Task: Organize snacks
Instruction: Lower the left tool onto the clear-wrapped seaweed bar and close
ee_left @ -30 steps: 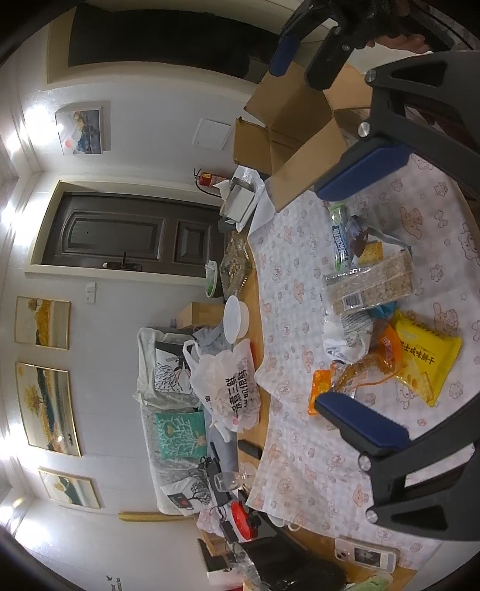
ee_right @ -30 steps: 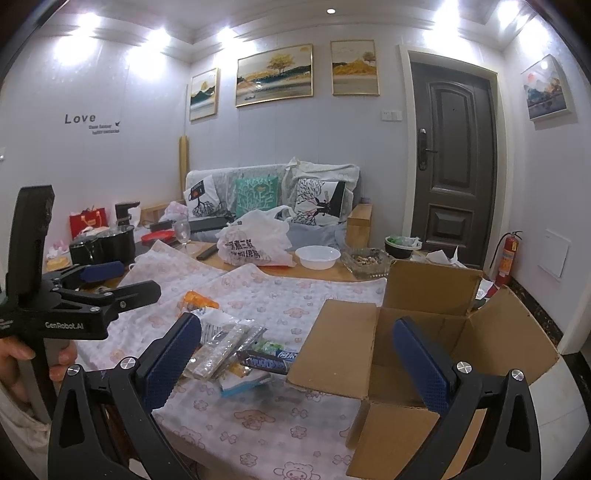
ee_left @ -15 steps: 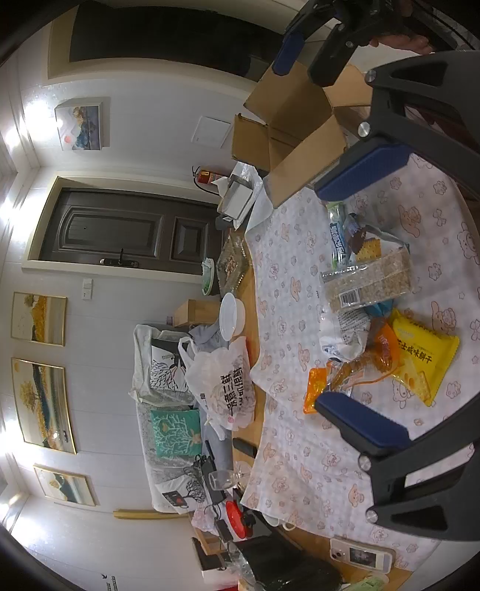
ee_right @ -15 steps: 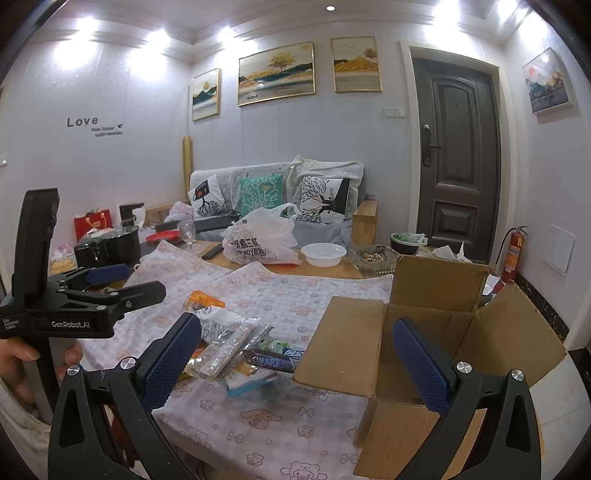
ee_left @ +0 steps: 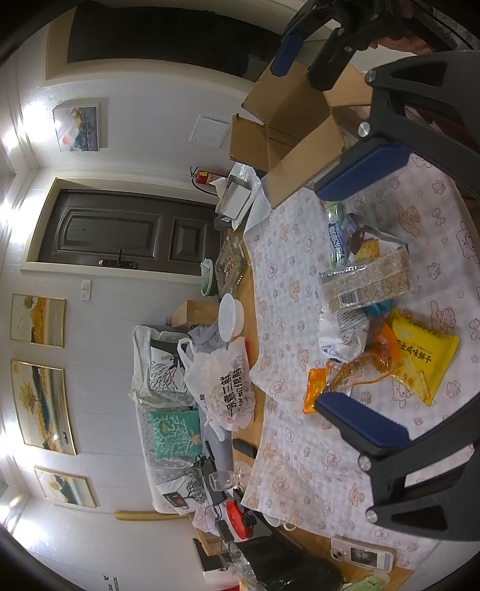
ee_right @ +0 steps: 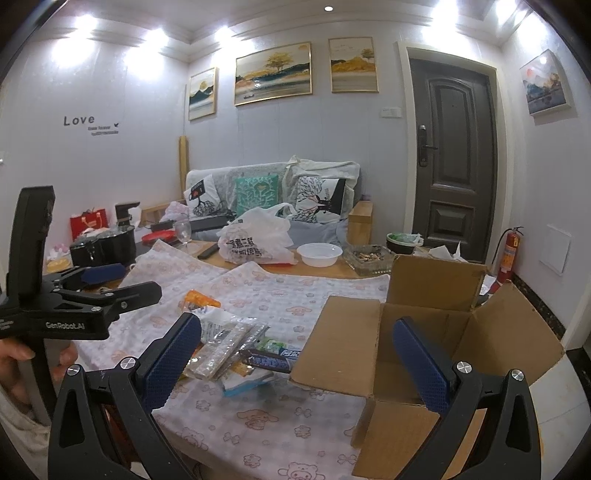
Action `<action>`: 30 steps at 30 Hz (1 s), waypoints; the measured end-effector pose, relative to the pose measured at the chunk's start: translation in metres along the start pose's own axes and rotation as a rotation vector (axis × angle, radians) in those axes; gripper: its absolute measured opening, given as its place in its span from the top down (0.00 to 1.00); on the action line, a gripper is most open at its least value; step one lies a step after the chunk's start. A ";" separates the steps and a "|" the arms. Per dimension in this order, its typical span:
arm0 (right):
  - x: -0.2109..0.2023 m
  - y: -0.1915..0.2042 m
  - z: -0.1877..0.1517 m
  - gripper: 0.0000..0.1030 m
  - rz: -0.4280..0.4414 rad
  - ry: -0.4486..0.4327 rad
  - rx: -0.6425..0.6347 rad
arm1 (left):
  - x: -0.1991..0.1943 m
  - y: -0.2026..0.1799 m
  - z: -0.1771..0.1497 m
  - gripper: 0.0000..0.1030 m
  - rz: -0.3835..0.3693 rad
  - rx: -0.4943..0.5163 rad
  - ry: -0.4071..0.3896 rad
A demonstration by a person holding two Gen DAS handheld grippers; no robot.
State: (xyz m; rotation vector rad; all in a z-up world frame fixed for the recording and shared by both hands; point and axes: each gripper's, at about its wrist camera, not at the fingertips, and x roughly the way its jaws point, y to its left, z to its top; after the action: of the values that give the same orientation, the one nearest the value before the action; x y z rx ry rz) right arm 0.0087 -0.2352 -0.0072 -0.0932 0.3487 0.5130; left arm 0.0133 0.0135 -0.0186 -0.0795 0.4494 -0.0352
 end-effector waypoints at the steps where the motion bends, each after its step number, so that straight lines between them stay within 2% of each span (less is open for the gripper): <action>1: 0.000 0.001 0.000 0.00 -0.002 0.000 -0.002 | 0.000 0.001 0.000 0.01 -0.001 -0.001 -0.001; 6: 0.005 0.008 -0.002 0.00 -0.006 0.011 0.000 | 0.001 0.007 -0.004 0.01 0.007 -0.014 -0.015; 9: 0.015 0.016 -0.001 0.00 0.061 0.034 0.001 | 0.006 0.022 -0.008 0.01 -0.009 -0.035 -0.008; 11: 0.022 0.026 -0.001 0.03 0.075 0.041 -0.014 | 0.009 0.033 -0.012 0.01 -0.009 -0.036 -0.001; 13: 0.035 0.041 -0.002 0.24 0.075 0.060 -0.053 | 0.015 0.048 -0.017 0.01 -0.004 -0.044 0.012; 16: 0.056 0.059 -0.008 0.42 0.118 0.098 -0.078 | 0.025 0.069 -0.024 0.01 -0.002 -0.072 0.038; 20: 0.099 0.083 -0.019 0.42 0.179 0.189 -0.074 | 0.040 0.090 -0.033 0.01 0.008 -0.100 0.074; 25: 0.148 0.098 -0.035 0.40 0.149 0.293 -0.058 | 0.059 0.105 -0.044 0.01 -0.002 -0.124 0.127; 28: 0.171 0.104 -0.042 0.29 0.096 0.328 -0.077 | 0.069 0.112 -0.046 0.01 0.010 -0.139 0.151; 30: 0.184 0.104 -0.044 0.29 0.068 0.344 -0.083 | 0.074 0.117 -0.047 0.01 0.020 -0.155 0.160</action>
State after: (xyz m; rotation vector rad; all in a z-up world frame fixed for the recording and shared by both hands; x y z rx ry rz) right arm 0.0930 -0.0673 -0.1131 -0.2520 0.6690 0.5799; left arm 0.0612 0.1233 -0.1027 -0.2260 0.6127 0.0136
